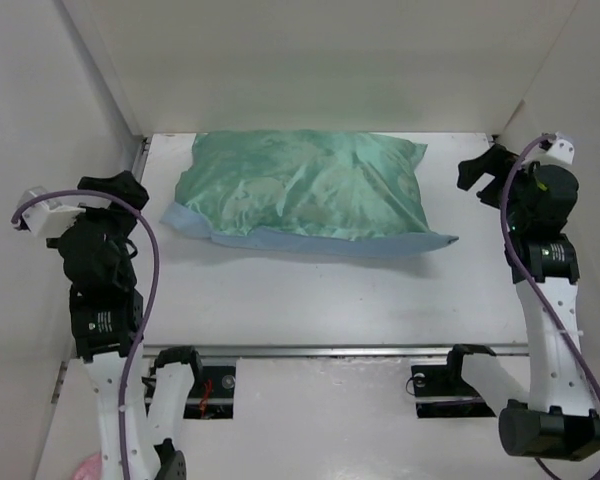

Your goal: Put the pillow into the pillowcase

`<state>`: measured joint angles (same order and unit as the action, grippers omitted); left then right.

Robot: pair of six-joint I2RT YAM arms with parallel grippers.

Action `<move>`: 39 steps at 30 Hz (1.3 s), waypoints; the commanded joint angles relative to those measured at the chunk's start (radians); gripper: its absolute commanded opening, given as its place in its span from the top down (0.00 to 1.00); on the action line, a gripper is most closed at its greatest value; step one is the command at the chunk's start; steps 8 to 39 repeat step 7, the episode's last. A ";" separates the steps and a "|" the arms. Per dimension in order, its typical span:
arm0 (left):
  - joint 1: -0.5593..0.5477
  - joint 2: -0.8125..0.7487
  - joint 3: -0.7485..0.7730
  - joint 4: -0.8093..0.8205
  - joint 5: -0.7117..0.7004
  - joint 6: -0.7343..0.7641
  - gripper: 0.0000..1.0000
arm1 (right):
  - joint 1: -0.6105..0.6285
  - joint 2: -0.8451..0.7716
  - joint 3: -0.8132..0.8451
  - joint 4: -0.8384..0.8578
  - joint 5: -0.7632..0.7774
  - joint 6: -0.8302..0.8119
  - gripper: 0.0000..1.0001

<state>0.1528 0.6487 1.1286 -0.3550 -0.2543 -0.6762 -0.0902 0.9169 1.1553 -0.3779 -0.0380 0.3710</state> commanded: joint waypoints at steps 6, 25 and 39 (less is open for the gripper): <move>0.001 0.186 0.029 0.015 0.139 0.095 0.00 | 0.001 -0.026 -0.054 0.116 -0.030 -0.001 0.00; 0.001 0.207 0.042 0.014 0.139 0.095 0.00 | 0.001 -0.026 -0.063 0.129 -0.030 -0.001 0.00; 0.001 0.207 0.042 0.014 0.139 0.095 0.00 | 0.001 -0.026 -0.063 0.129 -0.030 -0.001 0.00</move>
